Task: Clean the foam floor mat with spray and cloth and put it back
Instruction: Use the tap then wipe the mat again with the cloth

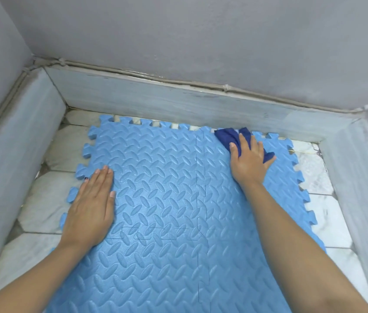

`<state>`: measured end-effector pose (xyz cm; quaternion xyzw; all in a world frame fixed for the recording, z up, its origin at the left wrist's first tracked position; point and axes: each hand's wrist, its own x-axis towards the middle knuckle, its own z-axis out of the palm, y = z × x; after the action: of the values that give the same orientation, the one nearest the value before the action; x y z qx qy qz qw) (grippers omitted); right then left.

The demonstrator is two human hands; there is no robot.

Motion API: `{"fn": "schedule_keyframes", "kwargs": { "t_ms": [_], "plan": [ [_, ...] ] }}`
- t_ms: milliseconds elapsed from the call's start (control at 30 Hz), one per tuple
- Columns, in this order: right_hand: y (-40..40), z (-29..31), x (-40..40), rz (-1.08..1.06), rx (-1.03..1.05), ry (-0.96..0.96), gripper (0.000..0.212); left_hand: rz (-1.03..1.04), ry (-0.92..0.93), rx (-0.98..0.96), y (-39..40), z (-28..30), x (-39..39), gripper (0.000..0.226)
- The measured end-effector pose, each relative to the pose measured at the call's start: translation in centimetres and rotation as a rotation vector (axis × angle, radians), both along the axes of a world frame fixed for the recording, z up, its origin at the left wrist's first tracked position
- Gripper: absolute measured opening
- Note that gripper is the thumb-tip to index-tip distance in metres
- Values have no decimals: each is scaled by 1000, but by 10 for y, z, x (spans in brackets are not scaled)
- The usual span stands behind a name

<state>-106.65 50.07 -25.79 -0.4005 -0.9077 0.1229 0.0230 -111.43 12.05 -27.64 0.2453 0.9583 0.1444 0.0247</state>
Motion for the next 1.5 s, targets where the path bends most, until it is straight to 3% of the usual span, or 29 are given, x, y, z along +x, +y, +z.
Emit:
{"fn": "schedule_keyframes", "kwargs": {
  "t_ms": [167, 233, 333, 400, 467, 633, 800, 933, 1067, 1233, 1367, 1500],
  "plan": [
    [-38, -3, 17, -5, 25, 47, 54, 24, -27, -7, 3, 4, 2, 60],
    [-88, -3, 23, 138, 66, 65, 54, 20, -29, -7, 4, 6, 2, 62],
    [-163, -6, 59, 523, 76, 80, 55, 3, -19, -45, 2, 6, 2, 68],
    [-175, -6, 88, 669, 41, 65, 54, -4, 1, -83, 2, 5, 2, 72],
    [-142, -4, 102, 606, 64, 71, 53, -5, 11, -101, 1, 5, 1, 73],
    [-13, 1, 120, 190, 86, 12, 55, -6, 11, -95, 2, 4, 3, 72],
    [-23, 2, 108, 63, -49, 147, 50, 9, 6, -88, 3, 5, 4, 71],
    [-114, 0, 95, 430, -42, 170, 47, 6, -3, -84, 3, 5, 4, 71],
    [-207, -4, 135, 825, -33, 187, 41, 1, -13, -78, 2, 6, 3, 71],
    [-199, -17, 219, 1069, 37, 217, 33, -2, -18, -73, 1, 6, 3, 72],
    [-134, -19, 248, 957, 46, 222, 41, -6, -20, -82, 0, 5, 3, 72],
    [-62, -8, 245, 451, 47, 193, 40, -17, -30, -114, 2, 5, 2, 73]
  ]
}}
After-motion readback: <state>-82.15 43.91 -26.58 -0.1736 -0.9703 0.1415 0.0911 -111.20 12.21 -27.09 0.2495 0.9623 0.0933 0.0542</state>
